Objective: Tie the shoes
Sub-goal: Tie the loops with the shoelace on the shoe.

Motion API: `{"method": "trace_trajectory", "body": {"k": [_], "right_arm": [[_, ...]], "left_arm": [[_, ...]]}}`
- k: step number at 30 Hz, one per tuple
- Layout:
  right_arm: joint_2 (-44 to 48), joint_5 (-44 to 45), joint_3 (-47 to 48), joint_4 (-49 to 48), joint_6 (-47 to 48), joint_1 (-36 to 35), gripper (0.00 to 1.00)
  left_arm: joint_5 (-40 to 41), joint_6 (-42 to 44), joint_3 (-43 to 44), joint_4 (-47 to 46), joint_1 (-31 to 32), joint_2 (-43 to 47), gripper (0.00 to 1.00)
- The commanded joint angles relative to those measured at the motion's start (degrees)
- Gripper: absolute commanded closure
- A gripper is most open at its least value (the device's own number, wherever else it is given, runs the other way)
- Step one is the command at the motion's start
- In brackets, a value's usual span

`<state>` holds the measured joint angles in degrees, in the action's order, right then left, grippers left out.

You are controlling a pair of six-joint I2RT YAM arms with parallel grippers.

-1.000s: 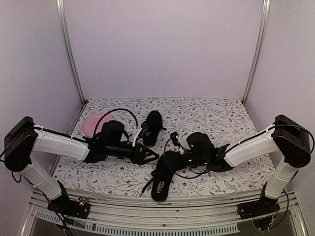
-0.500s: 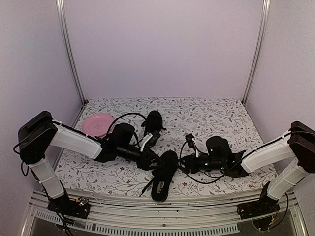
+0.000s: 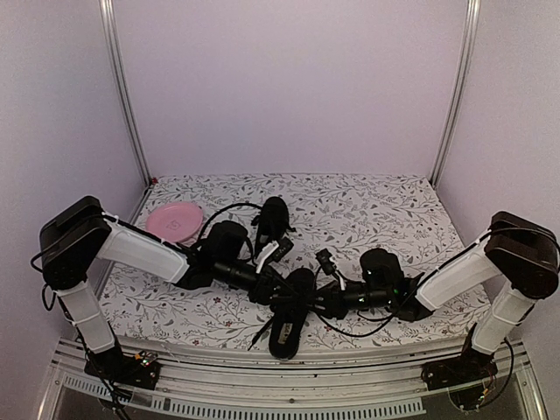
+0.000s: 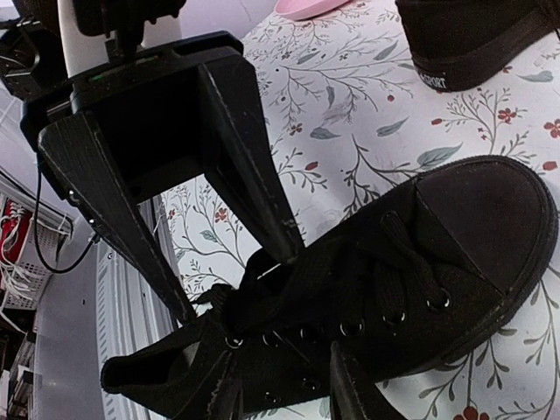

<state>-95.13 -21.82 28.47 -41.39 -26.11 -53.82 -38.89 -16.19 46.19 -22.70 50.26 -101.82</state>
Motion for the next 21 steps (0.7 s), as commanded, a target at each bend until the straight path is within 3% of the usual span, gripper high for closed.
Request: {"method": "trace_trajectory", "body": {"k": [1,7,11,21], "right_arm": [[-2.5,-2.5,2.1,-2.9,1.9,0.3,0.68],[-4.4,-2.6,3.3,-2.9,2.5,0.3,0.79],[-4.4,-1.5,3.1,-2.8,2.2,0.3,0.96],[1.3,0.1,-3.5,-1.0,-0.4,0.3,0.98]], "left_arm": [[0.2,0.3,1.3,0.1,0.7,-0.7,0.60],[0.6,0.1,1.1,0.2,0.8,-0.8,0.62],[2.6,-0.4,0.5,-0.3,0.8,0.1,0.62],[20.8,-13.3,-5.3,-1.0,-0.9,8.7,0.50]]}}
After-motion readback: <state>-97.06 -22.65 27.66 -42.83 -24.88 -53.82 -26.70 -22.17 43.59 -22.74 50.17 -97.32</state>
